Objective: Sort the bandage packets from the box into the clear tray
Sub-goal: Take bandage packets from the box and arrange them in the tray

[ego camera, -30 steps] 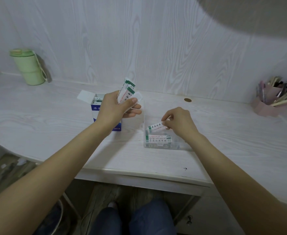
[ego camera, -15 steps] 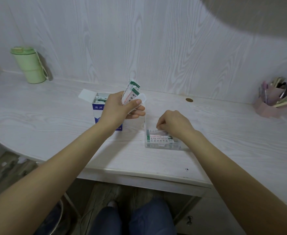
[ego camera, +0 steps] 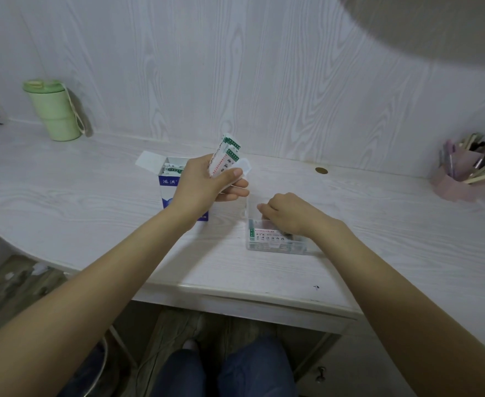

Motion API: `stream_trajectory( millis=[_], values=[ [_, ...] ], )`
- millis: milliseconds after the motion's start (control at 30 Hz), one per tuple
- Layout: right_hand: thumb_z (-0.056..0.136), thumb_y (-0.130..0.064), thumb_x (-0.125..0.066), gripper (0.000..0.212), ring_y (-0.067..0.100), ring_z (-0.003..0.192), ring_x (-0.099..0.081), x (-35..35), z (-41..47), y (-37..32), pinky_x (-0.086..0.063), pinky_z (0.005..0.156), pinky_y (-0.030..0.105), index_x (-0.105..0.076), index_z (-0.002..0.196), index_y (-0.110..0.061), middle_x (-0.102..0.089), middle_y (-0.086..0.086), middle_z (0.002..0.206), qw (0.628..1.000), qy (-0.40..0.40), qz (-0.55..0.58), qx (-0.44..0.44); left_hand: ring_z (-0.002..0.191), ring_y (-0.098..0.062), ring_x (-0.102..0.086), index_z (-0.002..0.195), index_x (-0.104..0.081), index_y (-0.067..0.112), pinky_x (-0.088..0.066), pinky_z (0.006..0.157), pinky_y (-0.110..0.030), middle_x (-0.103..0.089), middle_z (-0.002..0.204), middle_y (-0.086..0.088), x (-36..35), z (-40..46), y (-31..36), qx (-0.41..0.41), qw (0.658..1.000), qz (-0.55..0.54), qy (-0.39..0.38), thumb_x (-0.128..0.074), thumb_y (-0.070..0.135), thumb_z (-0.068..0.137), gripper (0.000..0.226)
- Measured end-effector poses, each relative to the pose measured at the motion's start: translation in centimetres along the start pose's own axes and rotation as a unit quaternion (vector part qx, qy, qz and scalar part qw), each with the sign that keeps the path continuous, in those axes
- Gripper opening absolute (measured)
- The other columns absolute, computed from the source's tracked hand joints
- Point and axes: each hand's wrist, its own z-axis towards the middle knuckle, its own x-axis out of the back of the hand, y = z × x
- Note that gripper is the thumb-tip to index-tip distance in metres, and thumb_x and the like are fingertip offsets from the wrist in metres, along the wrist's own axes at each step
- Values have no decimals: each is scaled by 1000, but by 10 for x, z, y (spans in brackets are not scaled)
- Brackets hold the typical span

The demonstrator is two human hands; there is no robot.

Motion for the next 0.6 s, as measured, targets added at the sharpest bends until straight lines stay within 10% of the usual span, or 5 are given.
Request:
stream_trajectory(
  millis=[233,367,600],
  values=[
    [100,-30,-38,40,28,85,-65,2,-12,-3,-49,77,36,-70,88,-10,-66,6,86,992,79,96,34,69,-17,-72,95,-59,17,-58,63,-23,-72,76,-5,-2,-3,3,13,1000,-5,-17,-63,11,90,9],
    [96,-34,-52,26,11,69,-66,19,-25,-13,-47,63,23,-70,83,-20,-71,-4,76,880,191,425,91,70,-20,-72,96,-63,8,-58,60,-22,-73,75,-9,-6,-5,5,20,999,9,-46,-67,6,85,11],
    [84,-11,-70,6,6,52,-59,22,-26,-10,-42,49,15,-71,80,-7,-68,-3,65,814,184,547,66,70,-23,-73,98,-61,12,-59,60,-25,-72,82,-17,-13,-8,9,21,996,8,-84,-62,12,90,9]
  ],
)
